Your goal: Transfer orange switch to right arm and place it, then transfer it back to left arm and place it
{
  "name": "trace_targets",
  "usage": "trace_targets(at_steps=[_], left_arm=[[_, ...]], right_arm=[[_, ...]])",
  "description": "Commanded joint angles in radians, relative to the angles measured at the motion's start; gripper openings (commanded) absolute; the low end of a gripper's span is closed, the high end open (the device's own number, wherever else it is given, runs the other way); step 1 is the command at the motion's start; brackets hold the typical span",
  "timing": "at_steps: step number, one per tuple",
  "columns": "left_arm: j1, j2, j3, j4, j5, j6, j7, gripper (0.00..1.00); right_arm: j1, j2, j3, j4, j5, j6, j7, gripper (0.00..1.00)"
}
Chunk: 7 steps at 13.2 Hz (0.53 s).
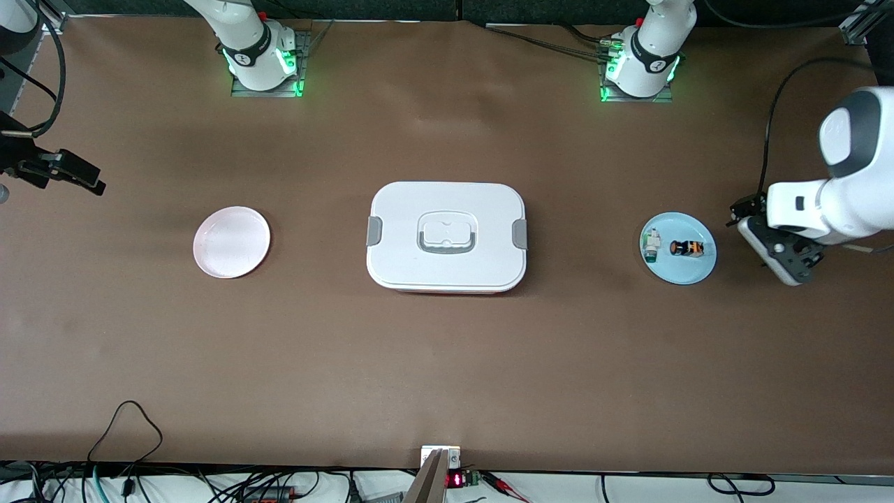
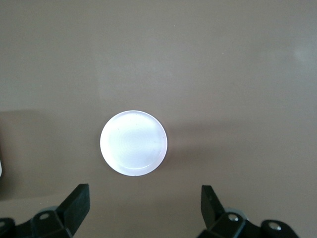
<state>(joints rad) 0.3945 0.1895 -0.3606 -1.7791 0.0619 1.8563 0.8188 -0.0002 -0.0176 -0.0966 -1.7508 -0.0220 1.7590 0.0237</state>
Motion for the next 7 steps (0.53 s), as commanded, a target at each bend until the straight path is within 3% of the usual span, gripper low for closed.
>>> trace_targets(at_steps=[1, 4, 7], left_arm=[[0.003, -0.048, -0.029, 0.099, -0.02, -0.133, -0.262, 1.0], [-0.008, -0.044, -0.075, 0.245, -0.02, -0.323, -0.739, 1.0], [-0.003, -0.058, -0.095, 0.303, -0.056, -0.342, -0.875, 1.0]], right_arm=[[-0.001, 0.012, -0.008, 0.025, 0.02, -0.003, -0.018, 1.0], [0.003, 0.012, -0.005, 0.025, 0.008, -0.001, -0.007, 1.0], [-0.01, 0.013, 0.005, 0.033, 0.011, -0.001, -0.014, 1.0]])
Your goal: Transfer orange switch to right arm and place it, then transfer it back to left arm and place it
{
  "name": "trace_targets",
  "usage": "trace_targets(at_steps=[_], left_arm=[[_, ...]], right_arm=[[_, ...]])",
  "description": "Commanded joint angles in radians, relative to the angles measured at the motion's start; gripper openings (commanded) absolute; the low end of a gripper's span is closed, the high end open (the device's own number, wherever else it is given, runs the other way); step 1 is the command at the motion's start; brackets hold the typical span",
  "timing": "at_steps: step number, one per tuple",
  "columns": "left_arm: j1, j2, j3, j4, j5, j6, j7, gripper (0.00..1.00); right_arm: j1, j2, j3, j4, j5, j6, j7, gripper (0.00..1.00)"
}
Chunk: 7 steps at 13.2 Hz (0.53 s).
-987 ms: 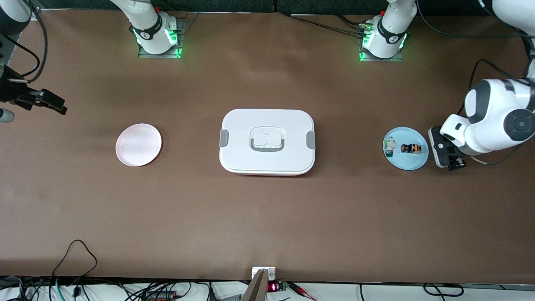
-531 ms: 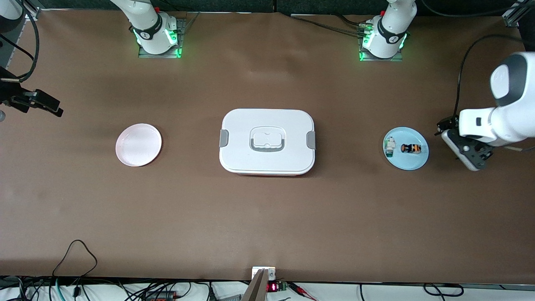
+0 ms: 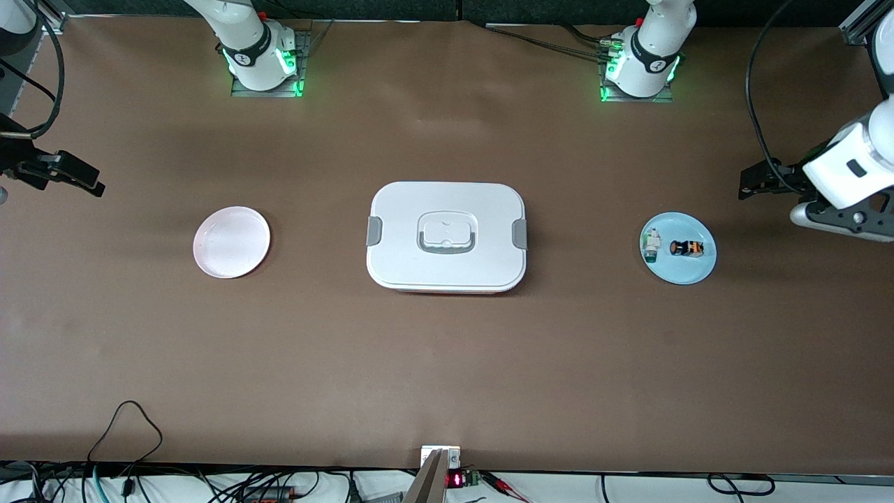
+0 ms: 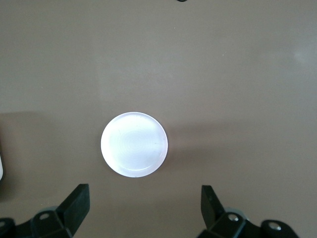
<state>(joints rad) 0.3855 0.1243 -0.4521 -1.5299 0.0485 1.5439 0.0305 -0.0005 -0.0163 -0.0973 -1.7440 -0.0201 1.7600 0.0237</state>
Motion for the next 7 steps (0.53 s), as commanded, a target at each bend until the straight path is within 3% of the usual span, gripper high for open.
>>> trace_targets(at_steps=[1, 3, 6, 7], left_arm=[[0.015, 0.006, 0.003, 0.063, -0.07, -0.041, -0.089, 1.0], [0.044, 0.002, 0.0, 0.063, -0.124, -0.059, -0.086, 1.0], [-0.011, -0.048, 0.025, 0.05, -0.122, -0.054, -0.096, 1.0], [-0.093, -0.06, 0.111, 0.047, -0.122, -0.057, -0.101, 1.0]], right_arm=[[-0.03, 0.012, 0.007, 0.035, 0.012, -0.002, -0.021, 1.0], [-0.038, 0.013, 0.013, 0.038, 0.015, -0.004, -0.021, 1.0], [-0.085, 0.03, 0.106, 0.04, 0.006, -0.004, -0.018, 1.0], [-0.091, 0.03, 0.111, 0.04, 0.006, -0.005, -0.021, 1.0]])
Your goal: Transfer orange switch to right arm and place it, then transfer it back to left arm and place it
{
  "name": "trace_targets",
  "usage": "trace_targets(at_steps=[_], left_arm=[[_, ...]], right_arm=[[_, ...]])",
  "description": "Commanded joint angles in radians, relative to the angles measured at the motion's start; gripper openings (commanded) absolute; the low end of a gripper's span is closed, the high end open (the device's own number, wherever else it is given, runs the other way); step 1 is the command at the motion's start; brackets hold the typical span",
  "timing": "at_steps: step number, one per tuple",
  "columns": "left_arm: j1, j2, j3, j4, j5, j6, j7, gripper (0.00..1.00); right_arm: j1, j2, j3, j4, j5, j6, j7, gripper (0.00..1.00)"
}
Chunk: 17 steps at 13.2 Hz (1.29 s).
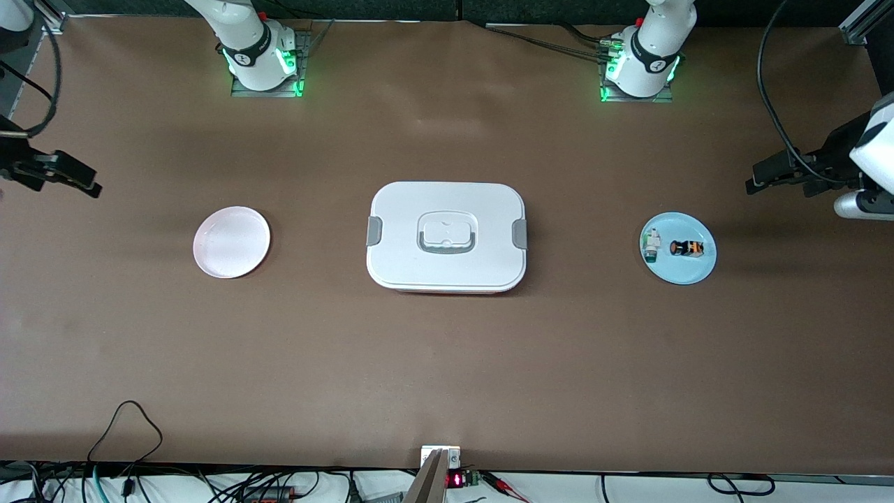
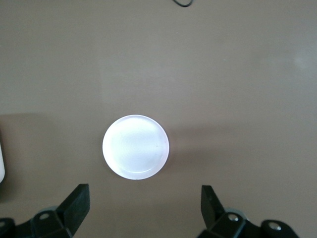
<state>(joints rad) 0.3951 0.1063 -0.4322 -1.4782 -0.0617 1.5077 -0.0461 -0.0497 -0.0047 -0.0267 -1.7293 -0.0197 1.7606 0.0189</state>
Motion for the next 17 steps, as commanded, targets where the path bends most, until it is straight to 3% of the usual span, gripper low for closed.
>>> trace_targets(at_steps=[1, 4, 5, 17], left_arm=[[-0.183, -0.042, 0.178, -0.011, -0.015, -0.02, -0.014, 1.0], [-0.336, -0.046, 0.355, -0.019, -0.017, -0.02, 0.012, 1.0], [-0.358, -0.046, 0.378, -0.019, -0.017, -0.018, 0.043, 1.0], [-0.357, -0.04, 0.368, -0.01, -0.009, -0.018, 0.091, 1.0]], right_arm=[[-0.041, 0.02, 0.04, 0.025, 0.004, -0.01, -0.016, 1.0], [-0.041, 0.014, 0.037, 0.037, 0.004, -0.038, -0.034, 1.0], [-0.041, 0.017, 0.039, 0.049, 0.004, -0.061, -0.057, 1.0], [-0.033, 0.012, 0.039, 0.073, 0.014, -0.095, -0.022, 1.0]])
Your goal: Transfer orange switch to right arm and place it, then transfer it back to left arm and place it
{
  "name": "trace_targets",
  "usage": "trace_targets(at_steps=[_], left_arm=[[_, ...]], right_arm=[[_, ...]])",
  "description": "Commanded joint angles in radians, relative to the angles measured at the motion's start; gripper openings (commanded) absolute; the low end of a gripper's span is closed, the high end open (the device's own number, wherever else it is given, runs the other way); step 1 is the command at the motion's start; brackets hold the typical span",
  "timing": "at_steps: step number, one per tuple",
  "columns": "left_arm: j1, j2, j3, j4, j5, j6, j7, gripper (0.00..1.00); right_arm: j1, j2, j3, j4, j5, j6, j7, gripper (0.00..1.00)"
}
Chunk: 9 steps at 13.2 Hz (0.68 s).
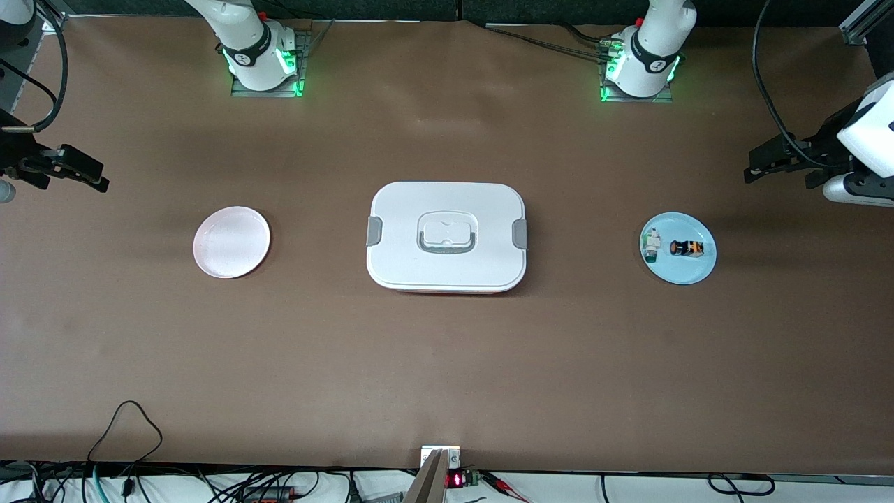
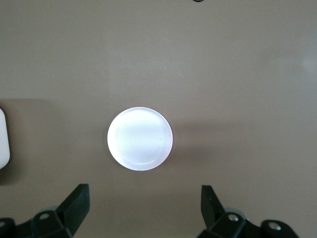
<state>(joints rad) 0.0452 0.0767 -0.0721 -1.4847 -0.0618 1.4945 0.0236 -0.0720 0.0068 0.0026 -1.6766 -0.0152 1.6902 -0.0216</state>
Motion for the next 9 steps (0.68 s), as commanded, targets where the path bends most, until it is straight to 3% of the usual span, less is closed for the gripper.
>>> trace_targets(at_steps=[1, 7, 9], left_arm=[[-0.007, -0.009, 0.008, -0.003, -0.009, -0.005, 0.021, 1.0], [-0.037, -0.012, 0.011, 0.0, -0.007, -0.005, 0.022, 1.0], [-0.039, -0.012, 0.009, 0.0, 0.041, -0.003, 0.045, 1.0]], right_arm=[[-0.009, 0.001, 0.011, 0.023, 0.008, -0.024, 0.023, 1.0], [-0.009, 0.002, 0.011, 0.023, 0.006, -0.027, 0.019, 1.0], [-0.011, 0.002, 0.011, 0.023, 0.006, -0.027, 0.019, 1.0]])
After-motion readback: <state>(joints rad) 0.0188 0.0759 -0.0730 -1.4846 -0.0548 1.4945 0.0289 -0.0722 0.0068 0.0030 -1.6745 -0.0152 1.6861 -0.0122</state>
